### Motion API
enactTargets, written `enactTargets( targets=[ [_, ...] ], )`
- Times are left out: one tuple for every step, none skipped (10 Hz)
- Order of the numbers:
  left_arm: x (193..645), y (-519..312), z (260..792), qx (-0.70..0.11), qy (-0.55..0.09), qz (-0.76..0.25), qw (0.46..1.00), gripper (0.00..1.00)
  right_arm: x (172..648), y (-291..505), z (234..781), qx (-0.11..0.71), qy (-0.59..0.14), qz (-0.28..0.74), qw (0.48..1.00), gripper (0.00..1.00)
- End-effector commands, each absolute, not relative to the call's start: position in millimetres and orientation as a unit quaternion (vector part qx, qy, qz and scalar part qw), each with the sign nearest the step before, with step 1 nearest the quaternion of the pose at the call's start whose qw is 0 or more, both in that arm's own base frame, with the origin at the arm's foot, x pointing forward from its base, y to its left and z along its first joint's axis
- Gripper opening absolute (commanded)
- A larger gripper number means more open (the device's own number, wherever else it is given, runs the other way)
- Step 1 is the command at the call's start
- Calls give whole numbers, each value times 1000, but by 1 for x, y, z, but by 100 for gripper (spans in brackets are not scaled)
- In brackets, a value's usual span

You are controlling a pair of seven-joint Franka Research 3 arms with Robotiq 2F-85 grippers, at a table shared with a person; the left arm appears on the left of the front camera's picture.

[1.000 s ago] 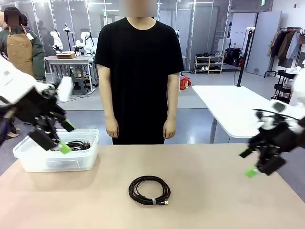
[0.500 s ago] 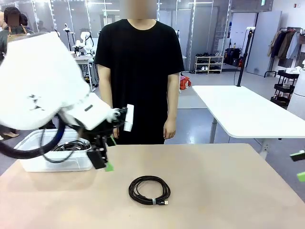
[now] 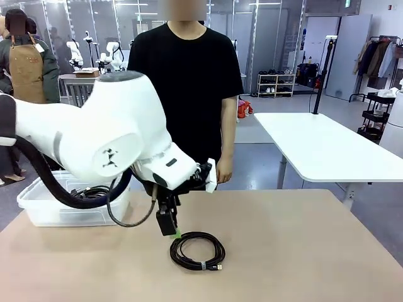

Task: Organize and store the cables.
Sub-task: Place the USB Extension Cable into the Organizing box.

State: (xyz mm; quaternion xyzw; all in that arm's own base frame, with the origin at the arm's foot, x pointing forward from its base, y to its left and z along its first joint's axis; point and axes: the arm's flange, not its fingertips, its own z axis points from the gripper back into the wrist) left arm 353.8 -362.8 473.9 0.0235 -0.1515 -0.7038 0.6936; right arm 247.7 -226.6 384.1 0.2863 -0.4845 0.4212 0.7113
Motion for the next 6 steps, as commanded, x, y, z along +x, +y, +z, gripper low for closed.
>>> enactTargets(
  targets=[
    [356, -375, 467, 22, -154, -707, 690, 100, 245, -212, 371, 291, -502, 402, 708, 100],
    [356, -372, 469, 8, -162, -709, 686, 100, 248, -227, 384, 286, -485, 421, 711, 100],
    [354, -368, 465, 21, -146, -708, 691, 100, 248, -227, 384, 286, -485, 421, 711, 100],
    [354, -368, 465, 21, -146, -708, 691, 100, 248, -227, 384, 286, -485, 421, 711, 100],
    [354, -368, 465, 21, -146, -708, 691, 100, 248, -227, 384, 286, -485, 421, 711, 100],
    [354, -368, 465, 21, -146, -708, 691, 100, 248, -227, 384, 286, -485, 421, 711, 100]
  ],
)
